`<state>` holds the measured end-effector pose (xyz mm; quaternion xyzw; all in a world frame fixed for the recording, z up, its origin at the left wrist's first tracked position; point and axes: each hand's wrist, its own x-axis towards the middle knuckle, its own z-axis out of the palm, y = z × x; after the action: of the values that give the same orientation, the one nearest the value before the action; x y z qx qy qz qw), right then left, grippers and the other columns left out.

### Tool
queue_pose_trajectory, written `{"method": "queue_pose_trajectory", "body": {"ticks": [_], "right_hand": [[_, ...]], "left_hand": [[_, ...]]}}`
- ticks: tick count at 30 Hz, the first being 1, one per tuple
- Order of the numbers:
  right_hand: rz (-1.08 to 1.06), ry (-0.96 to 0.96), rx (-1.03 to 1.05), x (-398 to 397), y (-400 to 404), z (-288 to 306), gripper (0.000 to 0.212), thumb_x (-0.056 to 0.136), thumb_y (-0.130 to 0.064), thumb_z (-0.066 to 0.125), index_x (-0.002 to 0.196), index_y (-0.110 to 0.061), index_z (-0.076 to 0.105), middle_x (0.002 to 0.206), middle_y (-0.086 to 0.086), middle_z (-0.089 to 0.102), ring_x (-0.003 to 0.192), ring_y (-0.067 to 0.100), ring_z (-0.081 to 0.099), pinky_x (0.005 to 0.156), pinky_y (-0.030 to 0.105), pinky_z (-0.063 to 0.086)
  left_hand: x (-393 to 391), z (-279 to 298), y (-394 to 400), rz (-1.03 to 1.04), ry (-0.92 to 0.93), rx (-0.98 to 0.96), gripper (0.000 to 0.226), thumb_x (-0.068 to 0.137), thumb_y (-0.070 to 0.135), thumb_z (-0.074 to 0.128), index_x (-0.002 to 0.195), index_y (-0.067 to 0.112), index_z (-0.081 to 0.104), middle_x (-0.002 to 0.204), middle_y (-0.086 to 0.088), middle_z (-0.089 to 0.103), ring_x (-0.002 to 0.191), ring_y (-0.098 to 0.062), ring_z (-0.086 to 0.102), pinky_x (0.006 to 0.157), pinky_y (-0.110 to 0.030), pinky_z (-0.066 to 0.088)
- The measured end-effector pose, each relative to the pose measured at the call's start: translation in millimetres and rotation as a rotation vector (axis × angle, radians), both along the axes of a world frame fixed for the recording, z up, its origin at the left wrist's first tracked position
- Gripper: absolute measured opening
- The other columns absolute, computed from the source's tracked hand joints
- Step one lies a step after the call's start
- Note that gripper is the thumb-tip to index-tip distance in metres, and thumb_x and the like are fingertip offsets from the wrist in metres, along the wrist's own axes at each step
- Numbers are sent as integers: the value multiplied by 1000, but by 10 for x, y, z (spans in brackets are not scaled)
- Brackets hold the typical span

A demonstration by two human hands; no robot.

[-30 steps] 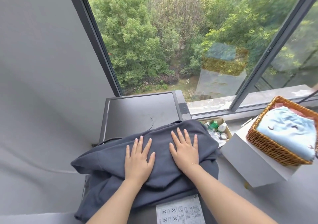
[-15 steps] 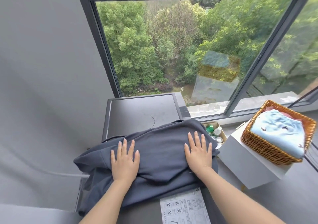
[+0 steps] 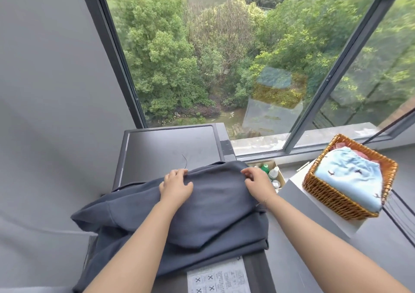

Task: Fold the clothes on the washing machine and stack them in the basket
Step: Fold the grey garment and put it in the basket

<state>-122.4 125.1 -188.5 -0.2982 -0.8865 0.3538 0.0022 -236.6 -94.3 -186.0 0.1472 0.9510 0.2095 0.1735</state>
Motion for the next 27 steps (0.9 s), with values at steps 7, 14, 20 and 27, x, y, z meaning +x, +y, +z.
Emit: {"method": "queue_pose_trajectory", "body": {"ticks": [7, 14, 20, 27], "right_hand": [[222, -120, -326, -433, 657, -93, 70, 77, -18, 79, 139, -15, 46, 138, 2, 45, 130, 17, 41, 99, 17, 30], [457, -328, -133, -736, 910, -192, 57, 69, -65, 72, 85, -12, 58, 80, -5, 54, 69, 9, 49, 57, 25, 34], [551, -406, -452, -737, 998, 27, 51, 79, -67, 61, 58, -22, 53, 54, -11, 57, 47, 3, 53, 49, 16, 36], [581, -510, -156, -831, 1259, -172, 54, 80, -71, 55, 82, -17, 62, 91, -3, 65, 89, 16, 62, 80, 30, 47]], "left_hand": [[-82, -168, 299, 121, -67, -155, 54, 81, 53, 60, 130, 41, 43, 134, 7, 38, 132, -17, 28, 109, -34, 19], [-144, -131, 306, 85, -35, -165, 27, 88, 53, 55, 109, 37, 60, 115, 13, 46, 124, -11, 32, 104, -37, 15], [-121, 27, 298, 67, 33, -58, 38, 104, 39, 30, 69, 26, 41, 72, 9, 49, 99, -24, 50, 102, -39, 28], [-113, -66, 133, 15, 127, -371, 49, 97, 55, 15, 114, 32, 55, 124, 8, 48, 125, -16, 34, 112, -48, 7]]}}
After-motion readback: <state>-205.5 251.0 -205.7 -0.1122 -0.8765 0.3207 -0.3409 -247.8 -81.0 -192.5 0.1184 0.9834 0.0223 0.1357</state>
